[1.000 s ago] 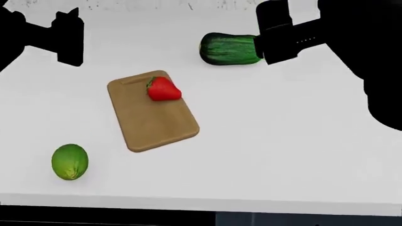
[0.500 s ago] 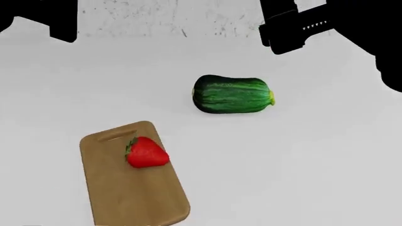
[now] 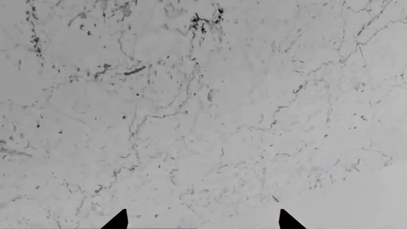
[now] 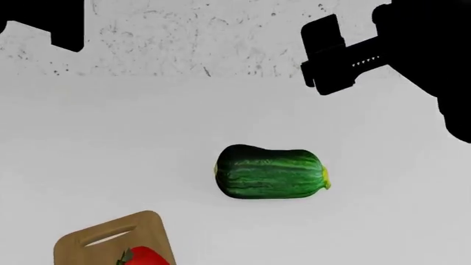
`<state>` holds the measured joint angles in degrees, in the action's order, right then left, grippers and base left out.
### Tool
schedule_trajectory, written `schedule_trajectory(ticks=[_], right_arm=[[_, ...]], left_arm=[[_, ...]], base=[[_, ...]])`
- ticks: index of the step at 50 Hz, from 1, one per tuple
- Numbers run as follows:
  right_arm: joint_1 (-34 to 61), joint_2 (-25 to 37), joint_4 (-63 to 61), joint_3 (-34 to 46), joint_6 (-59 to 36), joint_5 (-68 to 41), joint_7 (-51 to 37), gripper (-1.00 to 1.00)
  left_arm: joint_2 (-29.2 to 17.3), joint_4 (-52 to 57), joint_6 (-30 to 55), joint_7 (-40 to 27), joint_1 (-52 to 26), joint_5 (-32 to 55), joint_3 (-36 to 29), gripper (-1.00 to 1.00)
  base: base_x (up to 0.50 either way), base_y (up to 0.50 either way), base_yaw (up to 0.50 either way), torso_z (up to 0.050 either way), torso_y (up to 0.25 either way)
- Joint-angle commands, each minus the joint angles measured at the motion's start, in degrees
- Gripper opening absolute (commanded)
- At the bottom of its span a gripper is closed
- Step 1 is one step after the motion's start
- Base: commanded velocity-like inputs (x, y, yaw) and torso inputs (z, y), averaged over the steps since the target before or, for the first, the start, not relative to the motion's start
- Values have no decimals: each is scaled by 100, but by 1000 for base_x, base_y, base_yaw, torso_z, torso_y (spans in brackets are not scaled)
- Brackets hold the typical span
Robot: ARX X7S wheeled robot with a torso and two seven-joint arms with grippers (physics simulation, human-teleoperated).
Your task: Clear the non-vegetable object off the cutting board and place the vegetables onto it.
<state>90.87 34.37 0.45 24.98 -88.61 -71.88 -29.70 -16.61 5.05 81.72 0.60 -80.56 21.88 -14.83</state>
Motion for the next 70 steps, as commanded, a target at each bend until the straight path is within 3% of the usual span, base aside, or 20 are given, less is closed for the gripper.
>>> schedule_trajectory(ticks=[1,11,25,35,47,70], right_arm=[[-36,-12,-90,-18,-18,-593,-180,100],[422,58,206,902,-62,-2070,-245,100],[289,-66,153,1605,119,-3503,-772,100],[465,-288,223,2017,80,-3724,-458,100],[299,-712,207,2258,268,-2766,714,100],[79,-1024,-40,2734,497,-3673,525,100]], left_arm=[[58,308,178,138,105,62,263,100],[-18,515,312,139,195,175,333,100],[-30,359,166,123,245,190,234,100],[-30,320,135,99,237,213,207,100],[-49,72,-55,98,185,174,93,100],[-37,20,-122,42,179,218,63,100]], base=[[0,0,0,0,0],[0,0,0,0,0],[0,0,0,0,0],[0,0,0,0,0],[0,0,0,0,0],[0,0,0,0,0]])
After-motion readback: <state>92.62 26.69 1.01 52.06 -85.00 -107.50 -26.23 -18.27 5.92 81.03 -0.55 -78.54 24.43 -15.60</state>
